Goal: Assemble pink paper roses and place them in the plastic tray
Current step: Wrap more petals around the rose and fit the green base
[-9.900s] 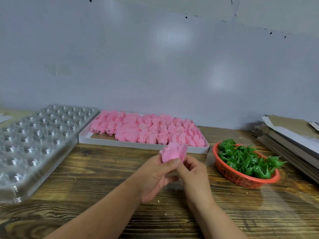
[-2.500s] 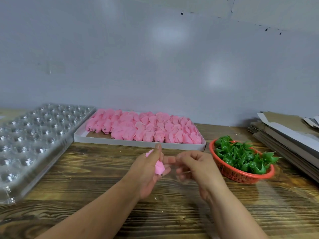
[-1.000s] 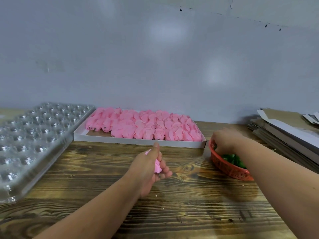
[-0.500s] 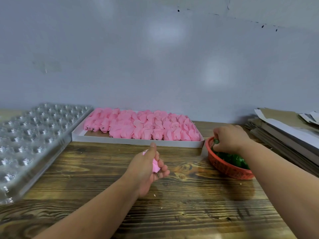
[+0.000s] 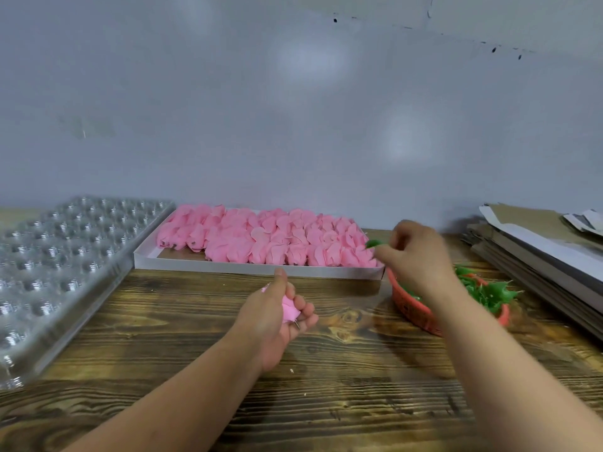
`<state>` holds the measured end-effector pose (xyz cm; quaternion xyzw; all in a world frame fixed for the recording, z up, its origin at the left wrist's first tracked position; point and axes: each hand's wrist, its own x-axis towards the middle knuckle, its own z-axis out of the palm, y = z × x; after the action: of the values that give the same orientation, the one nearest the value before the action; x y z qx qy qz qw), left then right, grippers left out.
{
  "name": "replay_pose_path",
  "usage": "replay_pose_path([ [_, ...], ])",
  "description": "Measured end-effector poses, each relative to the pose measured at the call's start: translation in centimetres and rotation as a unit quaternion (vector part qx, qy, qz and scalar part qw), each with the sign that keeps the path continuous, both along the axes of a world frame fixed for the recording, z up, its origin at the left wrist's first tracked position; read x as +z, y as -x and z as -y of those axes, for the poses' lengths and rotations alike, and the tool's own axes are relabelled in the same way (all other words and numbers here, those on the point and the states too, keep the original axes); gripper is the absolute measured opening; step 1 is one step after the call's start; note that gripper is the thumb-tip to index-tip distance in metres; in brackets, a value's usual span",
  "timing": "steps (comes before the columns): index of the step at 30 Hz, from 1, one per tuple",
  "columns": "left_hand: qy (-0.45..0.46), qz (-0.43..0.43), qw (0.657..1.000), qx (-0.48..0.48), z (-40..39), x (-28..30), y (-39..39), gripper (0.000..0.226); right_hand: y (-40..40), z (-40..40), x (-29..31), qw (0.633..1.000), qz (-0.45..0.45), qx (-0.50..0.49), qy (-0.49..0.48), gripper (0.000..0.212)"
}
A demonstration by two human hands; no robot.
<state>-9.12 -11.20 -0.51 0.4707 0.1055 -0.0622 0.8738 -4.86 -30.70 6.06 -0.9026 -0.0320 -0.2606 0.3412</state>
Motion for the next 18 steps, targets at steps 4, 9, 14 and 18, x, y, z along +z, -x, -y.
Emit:
replay_pose_path([
  [4,0.007,0.013,1.0,0.021,0.1,0.0,-0.1,0.041,2.4,-4.8,-4.1,0.949,-0.137,0.141,-0.245,0.009],
  [9,-0.023,-0.025,0.999,0.02,0.2,-0.4,-0.3,0.043,2.0,-6.7,-7.5,0.945,-0.17,0.133,-0.246,0.024],
  [14,-0.057,-0.068,0.992,0.085,0.0,-0.9,-0.7,0.042,0.4,-6.4,-7.4,0.968,-0.159,0.101,-0.167,0.023],
  [18,-0.074,-0.069,0.987,0.121,-0.1,-0.8,-0.9,0.04,-1.6,-6.8,-6.6,0.986,-0.121,0.08,-0.087,0.017],
])
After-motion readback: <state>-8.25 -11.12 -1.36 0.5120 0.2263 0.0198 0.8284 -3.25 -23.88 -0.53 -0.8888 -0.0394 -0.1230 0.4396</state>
